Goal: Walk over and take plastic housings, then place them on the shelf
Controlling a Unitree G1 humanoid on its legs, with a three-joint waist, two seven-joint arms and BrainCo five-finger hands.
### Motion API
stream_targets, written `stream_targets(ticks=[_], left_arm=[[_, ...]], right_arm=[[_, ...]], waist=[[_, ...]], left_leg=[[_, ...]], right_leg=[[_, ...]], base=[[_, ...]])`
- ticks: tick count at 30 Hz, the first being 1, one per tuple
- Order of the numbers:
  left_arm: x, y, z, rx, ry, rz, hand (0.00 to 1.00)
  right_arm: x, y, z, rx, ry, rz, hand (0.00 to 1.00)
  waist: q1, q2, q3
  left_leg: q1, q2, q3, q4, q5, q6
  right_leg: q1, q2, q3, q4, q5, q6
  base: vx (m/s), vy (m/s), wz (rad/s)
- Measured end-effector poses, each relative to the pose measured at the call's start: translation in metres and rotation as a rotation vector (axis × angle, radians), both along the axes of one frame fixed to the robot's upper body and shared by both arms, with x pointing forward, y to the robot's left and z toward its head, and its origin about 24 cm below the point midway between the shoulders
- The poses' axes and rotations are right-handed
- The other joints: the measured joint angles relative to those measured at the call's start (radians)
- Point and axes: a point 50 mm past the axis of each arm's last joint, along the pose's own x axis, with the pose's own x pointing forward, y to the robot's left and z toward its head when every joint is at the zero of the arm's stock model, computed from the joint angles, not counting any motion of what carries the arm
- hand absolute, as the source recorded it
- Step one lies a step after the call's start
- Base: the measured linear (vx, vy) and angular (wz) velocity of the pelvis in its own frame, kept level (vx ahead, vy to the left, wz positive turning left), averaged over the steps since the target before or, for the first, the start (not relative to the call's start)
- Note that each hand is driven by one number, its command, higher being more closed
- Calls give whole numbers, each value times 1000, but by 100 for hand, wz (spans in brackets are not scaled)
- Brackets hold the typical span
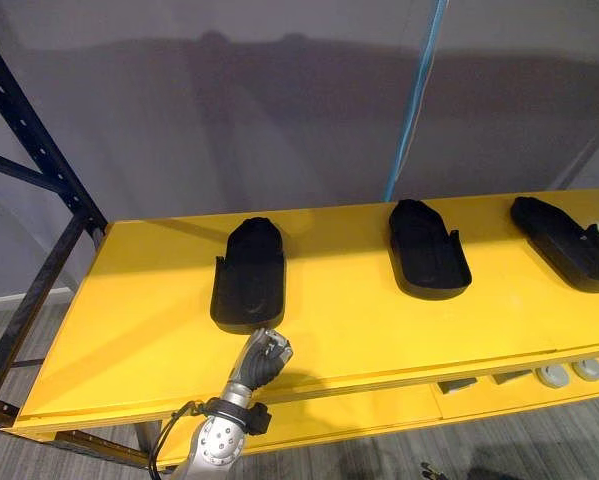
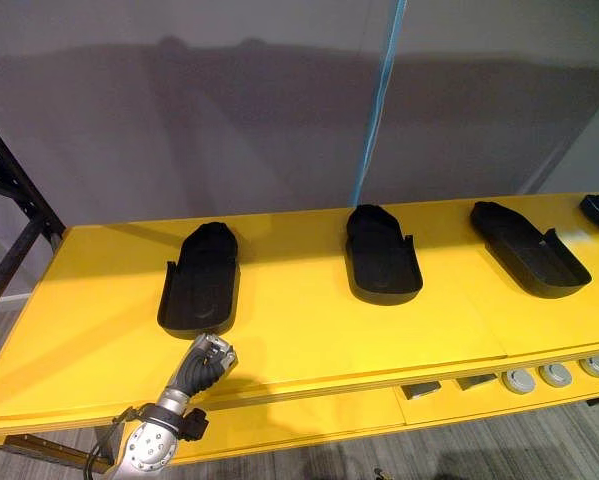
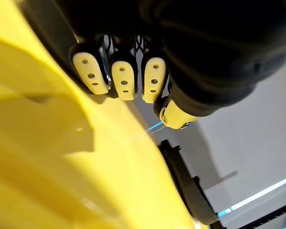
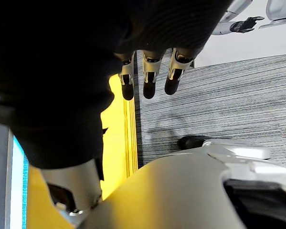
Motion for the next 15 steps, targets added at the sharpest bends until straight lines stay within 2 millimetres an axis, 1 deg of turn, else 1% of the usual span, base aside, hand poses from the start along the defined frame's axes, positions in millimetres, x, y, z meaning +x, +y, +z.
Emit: stream_targets(ticks=[6, 9, 15], left_arm=[[-1, 4, -10, 48, 35, 20, 100], [0, 7, -11, 85, 32, 41, 100], [10, 10, -10, 124, 9, 71, 100]], right_arm=[[0, 0, 0, 0, 0, 0, 0], [0, 0, 0, -1, 0, 0, 0], [0, 0, 0, -1, -4, 0, 0]], waist=[[0, 0, 0], [0, 0, 0], [-2, 0, 0]], left_leg=[[-1, 0, 0, 0, 0, 0], [-4, 0, 0, 0, -1, -1], [-7, 0, 5, 0, -4, -3]], right_leg=[[0, 0, 0, -2, 0, 0], [0, 0, -1, -10, 1, -1], [-3, 1, 2, -17, 2, -1]], base=[[0, 0, 0], [0, 0, 0], [-1, 0, -1]])
